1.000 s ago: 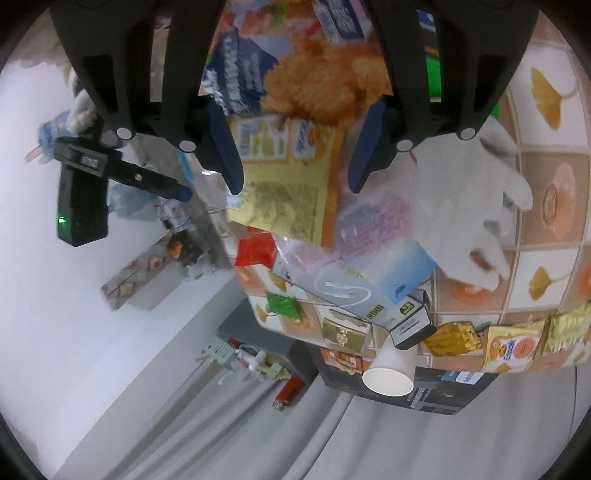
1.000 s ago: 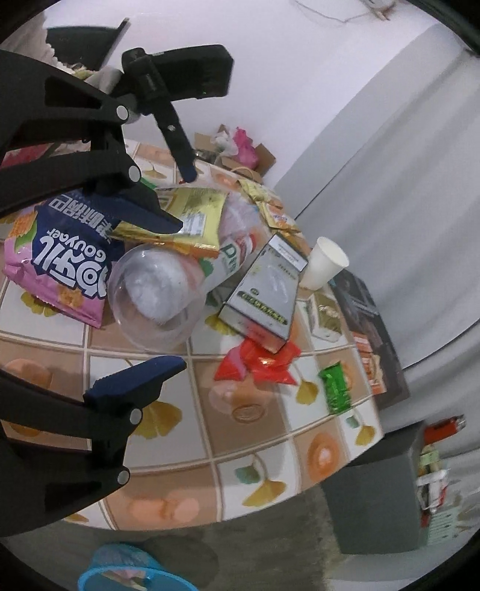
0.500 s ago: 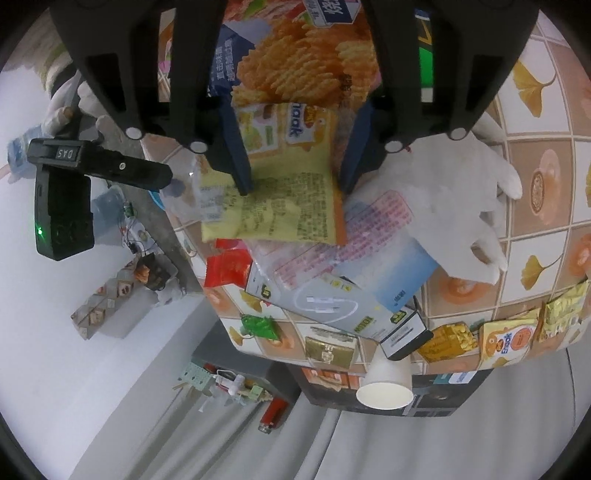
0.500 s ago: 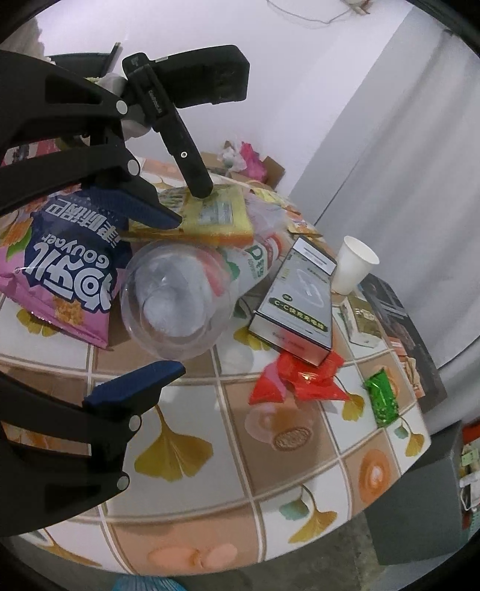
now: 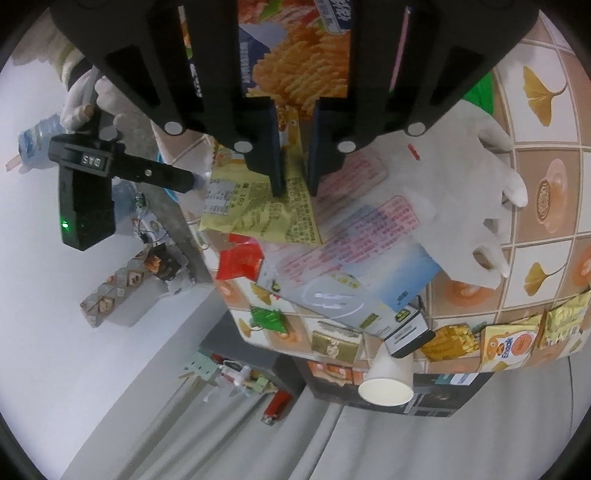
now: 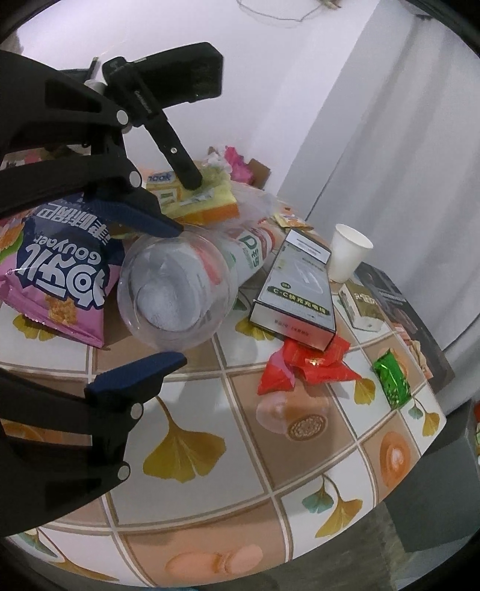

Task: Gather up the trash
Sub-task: 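Grasp the yellow snack wrapper with the left tool while the right tool grasps the clear plastic cup, then carry the wrapper and cup to the blue wastebasket and release both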

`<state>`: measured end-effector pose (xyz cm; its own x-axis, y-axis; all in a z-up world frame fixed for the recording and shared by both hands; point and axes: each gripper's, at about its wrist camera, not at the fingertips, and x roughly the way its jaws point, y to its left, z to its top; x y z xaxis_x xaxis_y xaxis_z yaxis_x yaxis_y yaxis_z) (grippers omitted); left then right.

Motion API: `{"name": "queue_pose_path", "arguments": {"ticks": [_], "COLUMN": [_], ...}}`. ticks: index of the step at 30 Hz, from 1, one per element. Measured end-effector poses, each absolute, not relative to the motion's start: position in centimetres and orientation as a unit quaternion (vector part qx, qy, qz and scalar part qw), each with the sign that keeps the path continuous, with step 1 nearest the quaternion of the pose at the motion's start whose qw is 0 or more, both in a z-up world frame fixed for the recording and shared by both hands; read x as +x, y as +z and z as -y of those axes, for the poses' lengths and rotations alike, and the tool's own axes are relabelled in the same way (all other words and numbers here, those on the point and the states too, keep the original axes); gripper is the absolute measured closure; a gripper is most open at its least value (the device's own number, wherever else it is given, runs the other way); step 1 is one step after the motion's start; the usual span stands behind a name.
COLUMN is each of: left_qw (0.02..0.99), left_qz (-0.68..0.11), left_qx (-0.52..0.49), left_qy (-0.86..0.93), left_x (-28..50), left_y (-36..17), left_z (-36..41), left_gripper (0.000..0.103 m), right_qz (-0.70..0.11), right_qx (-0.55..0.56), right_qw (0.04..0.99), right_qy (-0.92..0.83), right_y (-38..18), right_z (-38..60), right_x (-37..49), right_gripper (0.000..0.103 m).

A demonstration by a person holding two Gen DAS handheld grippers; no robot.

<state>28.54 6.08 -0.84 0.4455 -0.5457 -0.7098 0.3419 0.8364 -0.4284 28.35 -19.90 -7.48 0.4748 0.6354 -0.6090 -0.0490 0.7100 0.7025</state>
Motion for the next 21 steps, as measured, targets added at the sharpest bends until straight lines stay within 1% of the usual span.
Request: {"name": "queue_pose_path", "arguments": {"ticks": [4,9,16,21], "left_qw": [0.848,0.855,0.864,0.867], "left_qz": [-0.438,-0.418,-0.395,-0.382], "left_qx": [-0.120,-0.135,-0.143,-0.135], "left_qy": [-0.274,-0.276,-0.278,-0.289], "left_x": [27.8,27.1,25.8,24.6], "left_y": [0.2,1.6,3.6,4.9], "left_z": [-6.4,-7.3,-7.7,-6.6], "left_gripper": [0.095,0.095,0.095,0.095], "right_qz": [-0.459,-0.444,-0.415,-0.388], "right_qx": [0.331,0.340,0.356,0.366], "right_qw": [0.798,0.805,0.818,0.830], "right_qy": [0.209,0.197,0.178,0.162], "right_y": [-7.2,-6.4,-4.1,-2.4], "right_z": [20.7,22.0,24.6,26.6], "right_x": [28.0,27.0,24.7,22.0], "right_gripper": [0.041,0.041,0.041,0.041]}}
